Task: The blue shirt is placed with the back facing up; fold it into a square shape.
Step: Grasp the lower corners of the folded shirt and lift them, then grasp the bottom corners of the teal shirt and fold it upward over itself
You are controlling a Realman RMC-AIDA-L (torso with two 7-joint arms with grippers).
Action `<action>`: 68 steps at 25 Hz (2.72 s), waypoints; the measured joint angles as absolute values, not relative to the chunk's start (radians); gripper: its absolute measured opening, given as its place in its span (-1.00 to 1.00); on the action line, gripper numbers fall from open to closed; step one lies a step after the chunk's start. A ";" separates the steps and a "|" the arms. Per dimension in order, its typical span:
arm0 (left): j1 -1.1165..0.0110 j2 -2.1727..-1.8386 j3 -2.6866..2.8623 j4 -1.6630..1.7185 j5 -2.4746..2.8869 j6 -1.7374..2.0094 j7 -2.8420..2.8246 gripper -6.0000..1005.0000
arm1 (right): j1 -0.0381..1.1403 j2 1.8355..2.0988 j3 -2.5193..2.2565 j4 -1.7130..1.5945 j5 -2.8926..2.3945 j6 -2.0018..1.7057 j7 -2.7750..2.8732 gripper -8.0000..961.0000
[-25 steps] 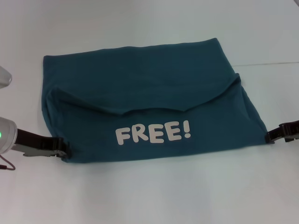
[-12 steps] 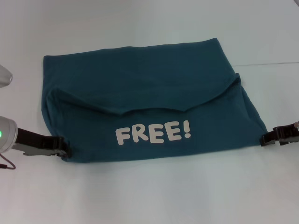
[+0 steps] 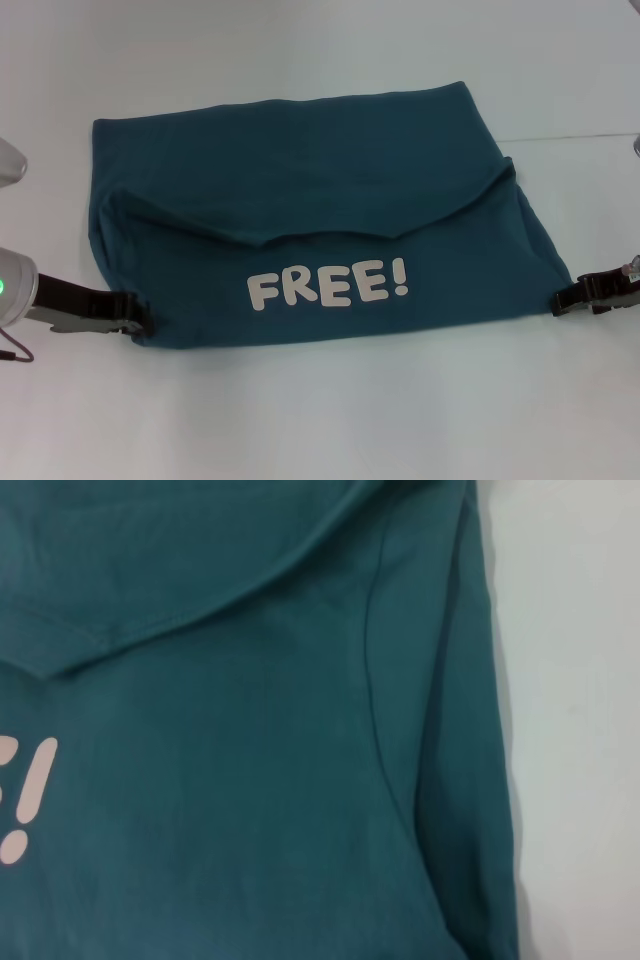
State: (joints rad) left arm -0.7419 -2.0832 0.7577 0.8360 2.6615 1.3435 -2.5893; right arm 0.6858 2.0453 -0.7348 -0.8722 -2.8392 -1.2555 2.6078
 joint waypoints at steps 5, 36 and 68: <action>-0.742 -2.083 0.758 0.836 2.662 1.344 -2.589 -0.78 | 0.689 2.045 -0.735 -0.871 -2.839 -1.248 2.608 0.32; -0.744 -2.080 0.758 0.830 2.662 1.357 -2.576 -0.78 | 0.713 2.045 -0.730 -0.815 -2.807 -1.177 2.573 -0.47; -0.642 -2.026 0.748 0.932 2.750 1.911 -2.526 -0.78 | 0.613 2.053 -0.890 -1.154 -2.773 -1.982 2.322 -0.80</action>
